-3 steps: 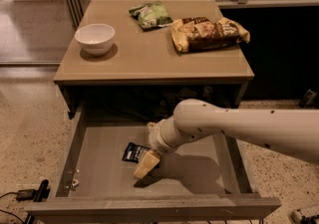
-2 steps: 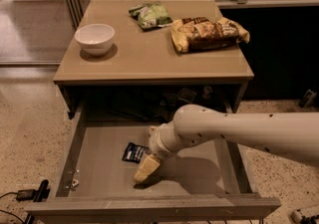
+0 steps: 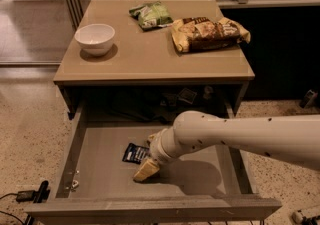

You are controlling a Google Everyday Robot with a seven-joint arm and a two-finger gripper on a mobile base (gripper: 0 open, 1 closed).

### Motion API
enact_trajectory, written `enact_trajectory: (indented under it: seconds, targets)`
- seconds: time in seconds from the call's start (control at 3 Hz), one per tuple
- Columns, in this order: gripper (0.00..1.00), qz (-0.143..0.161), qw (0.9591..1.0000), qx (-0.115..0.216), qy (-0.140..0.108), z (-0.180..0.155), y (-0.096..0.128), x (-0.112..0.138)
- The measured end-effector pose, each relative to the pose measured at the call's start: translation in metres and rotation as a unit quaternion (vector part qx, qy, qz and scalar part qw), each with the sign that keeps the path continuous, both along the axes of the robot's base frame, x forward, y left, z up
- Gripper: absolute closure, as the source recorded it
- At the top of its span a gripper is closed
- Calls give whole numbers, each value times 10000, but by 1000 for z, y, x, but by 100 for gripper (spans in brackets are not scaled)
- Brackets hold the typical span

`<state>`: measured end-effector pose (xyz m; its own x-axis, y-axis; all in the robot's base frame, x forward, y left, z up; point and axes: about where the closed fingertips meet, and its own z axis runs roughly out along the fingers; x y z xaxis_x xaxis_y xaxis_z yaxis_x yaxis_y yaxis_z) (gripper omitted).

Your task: Pick rxbar blueberry from top drawer and place on counter

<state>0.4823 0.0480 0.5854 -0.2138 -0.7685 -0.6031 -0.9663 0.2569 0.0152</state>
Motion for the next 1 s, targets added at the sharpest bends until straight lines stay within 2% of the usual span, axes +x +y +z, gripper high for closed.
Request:
enact_trajectory:
  seconds: [1.0]
  targets:
    - [93, 1, 10000, 0, 0, 0, 0, 0]
